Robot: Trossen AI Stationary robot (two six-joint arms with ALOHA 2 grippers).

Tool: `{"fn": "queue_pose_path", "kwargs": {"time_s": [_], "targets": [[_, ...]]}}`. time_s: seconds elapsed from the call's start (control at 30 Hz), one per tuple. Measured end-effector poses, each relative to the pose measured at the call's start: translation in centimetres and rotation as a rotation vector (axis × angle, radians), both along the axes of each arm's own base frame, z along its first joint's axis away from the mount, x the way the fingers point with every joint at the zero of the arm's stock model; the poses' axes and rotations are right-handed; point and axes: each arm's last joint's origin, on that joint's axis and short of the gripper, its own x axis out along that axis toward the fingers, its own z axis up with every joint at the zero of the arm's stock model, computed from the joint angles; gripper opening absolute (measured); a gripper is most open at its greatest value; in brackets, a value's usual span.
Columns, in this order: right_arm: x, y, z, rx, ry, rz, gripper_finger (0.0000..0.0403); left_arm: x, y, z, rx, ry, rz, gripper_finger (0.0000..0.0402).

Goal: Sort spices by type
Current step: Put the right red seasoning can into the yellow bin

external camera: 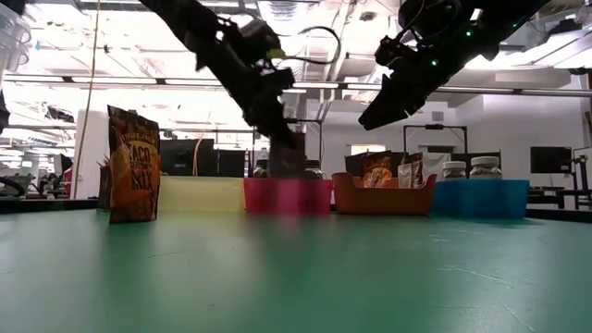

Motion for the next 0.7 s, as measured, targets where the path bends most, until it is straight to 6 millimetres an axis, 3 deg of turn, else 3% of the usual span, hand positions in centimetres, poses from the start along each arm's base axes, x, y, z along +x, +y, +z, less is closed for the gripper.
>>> {"fn": "queue_pose_path", "kwargs": {"time_s": [0.23, 0.37, 0.6, 0.7], "targets": [[0.0, 0.0, -0.1, 0.000, 0.010, 0.002, 0.0324, -4.7, -0.6, 4.0, 0.065, -0.012, 0.161, 0.0204], [0.0, 0.0, 0.0, -0.008, -0.001, 0.005, 0.0324, -7.3, -0.1, 4.6, 0.093, -0.024, 0.322, 0.0210], [0.1, 0.0, 0.1, -0.010, -0.007, 0.006, 0.0324, -10.6, 2.6, 1.1, 0.074, 0.013, 0.663, 0.0214], [0.1, 0.1, 0.1, -0.008, -0.008, 0.006, 0.0324, -11.6, 3.7, 0.6, 0.053, -0.040, 0.756, 0.0214]]}}
